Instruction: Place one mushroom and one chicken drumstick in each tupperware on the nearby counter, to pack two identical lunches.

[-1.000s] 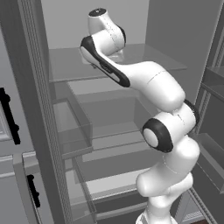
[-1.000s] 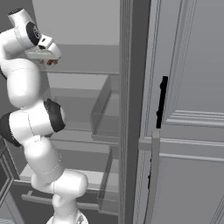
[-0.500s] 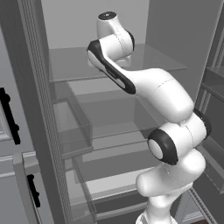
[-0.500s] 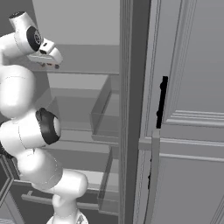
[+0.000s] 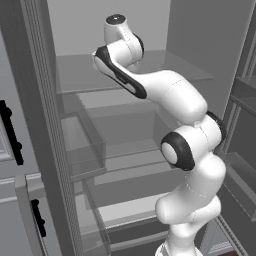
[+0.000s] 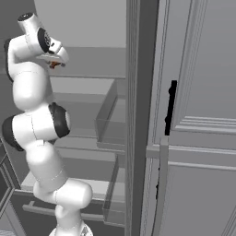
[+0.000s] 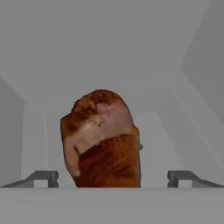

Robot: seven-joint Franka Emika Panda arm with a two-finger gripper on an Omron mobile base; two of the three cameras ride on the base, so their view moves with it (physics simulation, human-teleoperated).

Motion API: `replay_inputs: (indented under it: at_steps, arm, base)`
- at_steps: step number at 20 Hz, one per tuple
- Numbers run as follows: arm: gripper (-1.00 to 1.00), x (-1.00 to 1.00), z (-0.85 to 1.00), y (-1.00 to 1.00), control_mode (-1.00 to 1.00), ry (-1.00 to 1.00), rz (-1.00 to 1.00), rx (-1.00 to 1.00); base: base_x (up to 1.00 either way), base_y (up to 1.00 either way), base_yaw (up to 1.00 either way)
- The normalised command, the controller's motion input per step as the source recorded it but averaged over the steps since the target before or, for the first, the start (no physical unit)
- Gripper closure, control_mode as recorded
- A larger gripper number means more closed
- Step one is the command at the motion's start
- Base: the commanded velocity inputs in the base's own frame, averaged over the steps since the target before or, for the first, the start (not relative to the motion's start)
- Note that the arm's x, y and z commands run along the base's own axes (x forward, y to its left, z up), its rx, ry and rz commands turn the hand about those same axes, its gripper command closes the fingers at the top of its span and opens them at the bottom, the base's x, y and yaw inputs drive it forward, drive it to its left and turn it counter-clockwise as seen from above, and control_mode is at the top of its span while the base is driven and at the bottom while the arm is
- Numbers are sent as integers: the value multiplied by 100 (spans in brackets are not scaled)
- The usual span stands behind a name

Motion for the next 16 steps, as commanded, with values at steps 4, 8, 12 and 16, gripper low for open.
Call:
replay_inputs:
  at_steps: [4, 8, 12, 16]
  arm:
    - [100, 41, -27, 18, -100, 1, 0, 0]
    - [100, -31, -24, 1, -100, 4, -10, 0]
    - [100, -52, -9, -17, -100, 0, -14, 0]
    - [100, -100, 0, -76, -100, -7, -11, 12]
  base:
    - [0, 0, 0]
    - [0, 0, 0]
    - [0, 0, 0]
    - [0, 0, 0]
